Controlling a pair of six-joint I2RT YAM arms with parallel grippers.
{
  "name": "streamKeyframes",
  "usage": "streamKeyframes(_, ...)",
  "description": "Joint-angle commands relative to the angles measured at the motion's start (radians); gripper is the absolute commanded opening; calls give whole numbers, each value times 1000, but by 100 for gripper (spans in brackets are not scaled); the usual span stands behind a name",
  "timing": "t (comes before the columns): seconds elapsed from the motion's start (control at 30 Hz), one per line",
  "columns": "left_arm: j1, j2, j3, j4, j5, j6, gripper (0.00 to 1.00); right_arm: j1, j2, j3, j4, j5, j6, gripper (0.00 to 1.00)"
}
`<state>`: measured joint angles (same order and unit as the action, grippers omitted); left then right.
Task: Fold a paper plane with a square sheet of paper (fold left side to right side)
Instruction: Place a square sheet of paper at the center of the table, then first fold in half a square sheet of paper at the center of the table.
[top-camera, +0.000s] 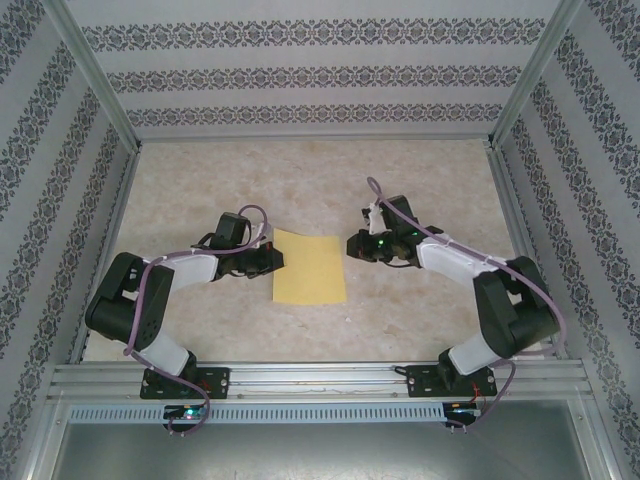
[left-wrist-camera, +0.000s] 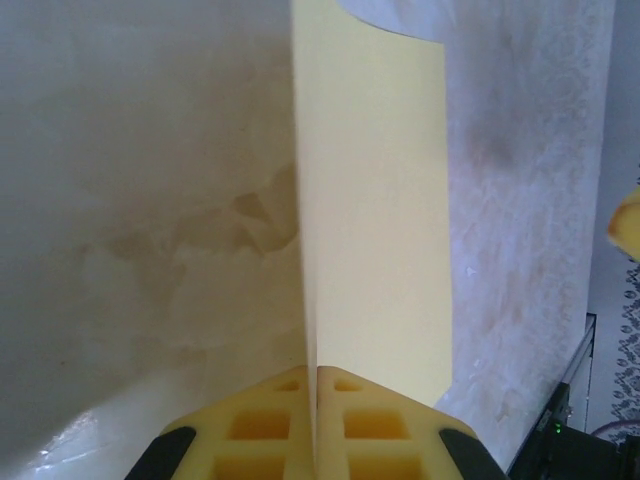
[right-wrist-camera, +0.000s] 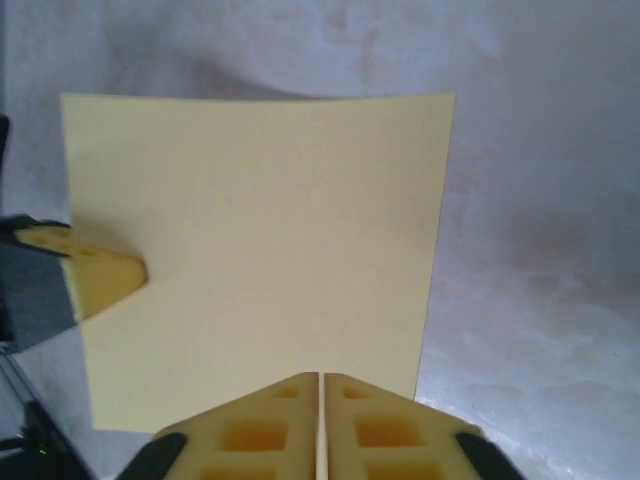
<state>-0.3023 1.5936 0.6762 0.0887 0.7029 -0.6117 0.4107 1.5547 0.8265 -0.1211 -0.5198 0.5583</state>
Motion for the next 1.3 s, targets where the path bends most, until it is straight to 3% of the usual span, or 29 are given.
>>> streamKeyframes(0.0, -16, 14, 19, -51, -10, 23, 0, 24, 60, 3, 49, -8, 26, 0)
streamKeyframes(0.33, -18, 12, 32, -33, 23, -1, 7, 46, 194, 19, 42, -3, 27, 0)
streamKeyframes(0.8, -34, -63, 62, -13, 91, -73, 39, 45, 248, 0, 2, 29, -8, 0)
streamKeyframes(0.97, -74, -13, 88, 96, 115, -138, 50, 49, 251, -1, 15, 19, -6, 0)
streamKeyframes(1.27, -149, 131, 179, 122, 100, -134, 54, 54, 247, -9, 38, -11, 4, 0)
